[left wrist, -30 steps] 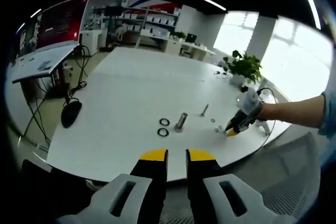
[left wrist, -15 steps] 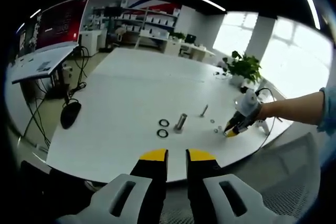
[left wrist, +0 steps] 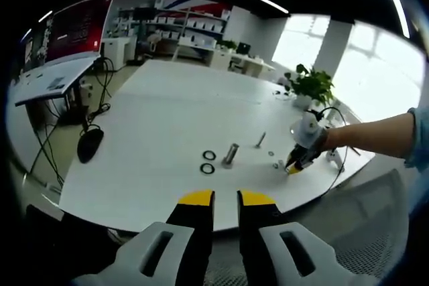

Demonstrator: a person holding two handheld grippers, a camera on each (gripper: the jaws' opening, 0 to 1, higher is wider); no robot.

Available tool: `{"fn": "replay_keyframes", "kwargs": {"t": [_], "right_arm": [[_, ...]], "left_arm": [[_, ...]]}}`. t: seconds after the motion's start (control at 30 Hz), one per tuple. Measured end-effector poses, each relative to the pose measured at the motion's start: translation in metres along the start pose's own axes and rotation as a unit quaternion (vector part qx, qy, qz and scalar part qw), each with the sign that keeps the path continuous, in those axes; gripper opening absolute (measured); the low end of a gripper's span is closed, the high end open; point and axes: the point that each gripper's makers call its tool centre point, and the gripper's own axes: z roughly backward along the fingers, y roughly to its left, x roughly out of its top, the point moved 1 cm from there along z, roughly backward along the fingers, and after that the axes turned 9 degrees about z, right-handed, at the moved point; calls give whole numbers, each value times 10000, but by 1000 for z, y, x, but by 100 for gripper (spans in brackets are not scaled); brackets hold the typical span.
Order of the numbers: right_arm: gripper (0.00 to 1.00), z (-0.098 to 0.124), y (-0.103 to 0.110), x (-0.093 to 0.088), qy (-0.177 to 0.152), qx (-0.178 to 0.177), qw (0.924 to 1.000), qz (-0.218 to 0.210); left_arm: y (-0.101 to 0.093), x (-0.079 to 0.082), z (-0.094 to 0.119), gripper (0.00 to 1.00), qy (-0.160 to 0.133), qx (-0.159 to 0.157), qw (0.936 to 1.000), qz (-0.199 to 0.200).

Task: Place the washer onto the threaded stud by aligning its center hole with the stud, sliding it down to the base, and recovering from edge contact or off-axis alignment until the washer reaches the visible bottom stop.

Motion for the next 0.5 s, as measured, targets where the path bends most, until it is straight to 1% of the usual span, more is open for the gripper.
{"fn": "replay_keyframes", "kwargs": {"t": [0.1,0.17,0.3,0.37,0.5], "right_arm": [[19,1,0,-2,-190,11,9998,-83],[19,1,1,-2,-278,-37,9996,-43],[19,2,-1,-1,-425,-38,9990,-125],[19,1,0,0,-423,-55,9989,-171],[19,0,1,1,-342,-125,9993,-48]], "left_arm": [[0,0,0,11,-6,-10,10000,-4],[0,0,0,11,5,-17,10000,-10],[-1,1,0,11,0,-23,10000,-17],[-1,1,0,11,-4,-27,10000,-16],[0,1,0,11,-21,-12,10000,-40]]}}
